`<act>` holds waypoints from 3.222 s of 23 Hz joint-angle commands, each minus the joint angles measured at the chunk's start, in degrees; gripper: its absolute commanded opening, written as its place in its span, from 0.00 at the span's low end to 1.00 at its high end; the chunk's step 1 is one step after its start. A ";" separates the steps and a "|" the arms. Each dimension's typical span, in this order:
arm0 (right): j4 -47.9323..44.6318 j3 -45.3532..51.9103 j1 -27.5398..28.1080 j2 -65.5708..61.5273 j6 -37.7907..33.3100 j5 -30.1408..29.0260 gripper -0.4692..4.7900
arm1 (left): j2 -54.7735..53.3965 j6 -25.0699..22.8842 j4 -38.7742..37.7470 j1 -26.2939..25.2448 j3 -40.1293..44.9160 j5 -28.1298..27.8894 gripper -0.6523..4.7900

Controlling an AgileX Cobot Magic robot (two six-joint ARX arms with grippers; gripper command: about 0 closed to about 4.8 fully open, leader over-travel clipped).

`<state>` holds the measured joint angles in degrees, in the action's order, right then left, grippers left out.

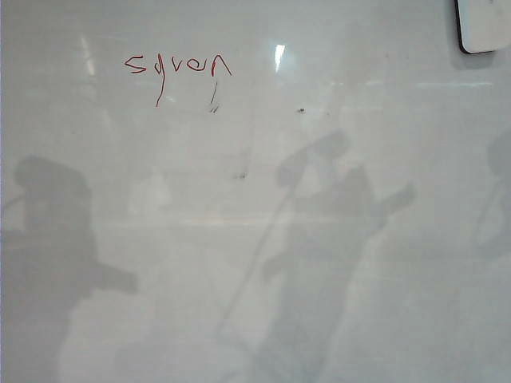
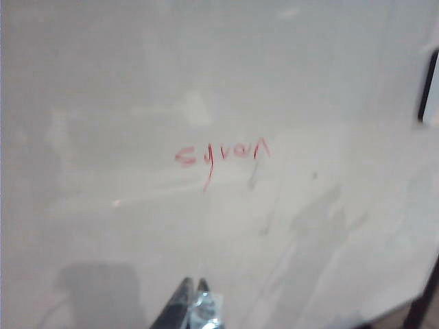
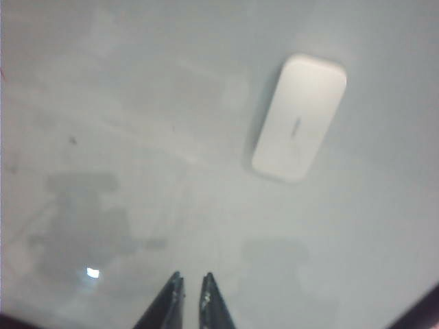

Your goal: Grab the whiteboard eraser that is attached to the surface of the whiteboard and use it to clean the writing on the whiteboard.

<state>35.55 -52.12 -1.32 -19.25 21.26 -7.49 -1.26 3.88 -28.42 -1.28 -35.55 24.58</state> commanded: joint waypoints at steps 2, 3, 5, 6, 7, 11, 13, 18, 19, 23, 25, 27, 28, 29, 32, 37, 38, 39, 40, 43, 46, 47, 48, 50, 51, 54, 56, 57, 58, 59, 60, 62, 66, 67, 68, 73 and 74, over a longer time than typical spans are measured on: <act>1.90 -1.20 -0.07 -2.10 -0.28 4.13 0.19 | -0.59 -5.88 -8.81 0.02 -4.76 0.09 0.12; 2.38 -2.14 -0.07 -3.34 -0.33 5.62 0.19 | -0.85 -6.03 -10.08 0.02 -4.74 0.07 0.12; 3.41 -4.63 -0.07 -6.82 -1.01 7.93 0.19 | -2.08 -7.34 -13.53 0.02 -4.72 -0.37 0.12; 3.72 -5.99 -0.20 -8.59 -1.75 8.87 0.19 | -2.89 -8.31 -14.67 0.02 -4.66 -0.33 0.12; 3.50 -7.10 -0.66 -10.12 -2.97 9.57 0.20 | -3.63 -9.51 -15.58 0.02 -4.66 -0.42 0.12; -4.33 -8.70 -1.68 -17.29 -6.73 10.36 0.33 | -6.73 -12.85 -14.29 0.02 -4.66 -0.33 0.12; -11.37 -7.96 -1.53 -21.66 -9.27 10.29 0.39 | -8.02 -12.90 -13.46 0.02 -4.66 -0.37 0.12; -43.10 4.26 -1.11 -26.56 -9.29 10.12 0.44 | -7.91 -12.90 -13.53 0.02 -4.66 -0.33 0.12; -51.39 8.11 -1.05 -28.37 -9.33 10.14 0.54 | -7.91 -12.90 -13.53 0.02 -4.66 -0.17 0.12; -58.25 10.69 -1.05 -34.99 -9.51 10.36 0.80 | -7.91 -12.90 -13.53 0.02 -4.66 -0.11 0.12; -60.94 10.69 -1.05 -36.85 -9.46 10.38 0.81 | -7.91 -12.90 -13.53 0.02 -4.66 -0.13 0.12; -64.85 10.69 -0.85 -38.97 -9.46 10.78 0.81 | -7.91 -12.90 -13.53 0.00 -4.66 -0.15 0.12; -66.31 10.67 -0.50 -39.85 -9.49 10.78 0.81 | -7.91 -12.90 -13.53 0.02 -4.66 -0.11 0.12; -67.65 10.67 -0.09 -40.79 -9.49 10.78 0.81 | -7.91 -12.90 -13.53 0.02 -4.66 -0.13 0.12; -68.28 10.32 0.85 -42.18 -9.49 10.80 0.81 | -7.91 -12.90 -13.53 0.02 -4.66 -0.13 0.12; -68.63 9.22 2.89 -43.17 -9.51 9.90 0.81 | -7.91 -12.90 -13.53 0.02 -4.66 -0.13 0.12; -68.32 8.90 2.91 -43.25 -9.51 9.90 0.81 | -7.91 -12.90 -13.53 0.02 -4.66 -0.13 0.12; -68.35 8.61 2.91 -43.41 -9.53 9.77 0.81 | -7.91 -12.90 -13.53 0.00 -4.66 -0.13 0.12; -68.17 8.20 2.91 -43.58 -9.51 8.83 0.81 | -7.91 -12.90 -13.53 0.00 -4.66 -0.11 0.12; -67.63 6.82 2.93 -44.41 -9.51 6.34 0.81 | -7.91 -12.90 -13.53 0.00 -4.66 -0.15 0.12; -67.08 4.50 2.80 -46.31 -9.51 6.03 0.82 | -7.91 -12.90 -13.55 0.00 -4.66 -0.11 0.12; -67.04 4.09 2.82 -46.73 -9.51 6.05 0.83 | -7.91 -12.90 -13.55 0.00 -4.66 -0.11 0.12; -67.04 3.91 2.82 -46.95 -9.51 6.05 0.83 | -7.91 -12.90 -13.55 0.00 -4.66 -0.13 0.12; -66.84 3.43 2.82 -47.52 -9.51 6.03 0.83 | -7.91 -12.90 -13.53 0.00 -4.66 -0.13 0.12; -66.84 3.26 2.82 -47.87 -9.51 6.03 0.83 | -7.91 -12.90 -13.55 0.00 -4.66 -0.13 0.12; -66.71 2.75 2.80 -49.09 -9.51 6.05 0.83 | -7.91 -12.90 -13.55 0.00 -4.66 -0.13 0.12; -66.66 2.32 2.80 -50.05 -9.51 6.05 0.83 | -7.91 -12.90 -13.55 0.00 -4.66 -0.13 0.12; -66.62 1.97 2.82 -50.64 -9.51 6.16 0.83 | -7.91 -12.90 -13.53 0.00 -4.66 -0.13 0.12; -66.64 1.70 2.82 -51.01 -9.51 6.29 0.83 | -7.91 -12.90 -13.55 0.00 -4.66 -0.13 0.12; -66.58 1.38 2.82 -51.39 -9.51 6.29 0.83 | -7.91 -12.90 -13.55 0.00 -4.66 -0.13 0.12; -66.62 1.01 2.82 -51.82 -9.51 6.32 0.82 | -7.91 -12.90 -13.55 0.00 -4.66 -0.13 0.12; -65.92 0.00 2.80 -52.41 -9.51 6.34 0.81 | -7.91 -12.90 -13.53 0.00 -4.66 -0.13 0.12; -65.24 -0.76 2.75 -52.81 -9.51 6.29 0.64 | -7.91 -12.90 -13.55 0.00 -4.66 -0.11 0.12; -65.22 -0.76 2.75 -52.81 -9.53 6.27 0.61 | -7.91 -12.90 -13.55 0.00 -4.66 -0.13 0.12; -64.96 -0.76 2.75 -52.81 -9.53 6.29 0.56 | -7.91 -12.90 -13.55 0.00 -4.66 -0.13 0.12; -54.51 -0.83 -1.68 -48.28 -8.63 6.45 0.40 | -7.91 -12.90 -13.55 0.02 -4.66 -0.13 0.12; -52.22 -1.11 -3.65 -47.21 -7.41 7.32 0.38 | -7.91 -12.90 -13.55 0.00 -4.66 -0.13 0.12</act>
<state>-18.33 -52.60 -2.90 -67.94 12.10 -0.23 -9.17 -8.82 -42.65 -1.28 -39.97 24.25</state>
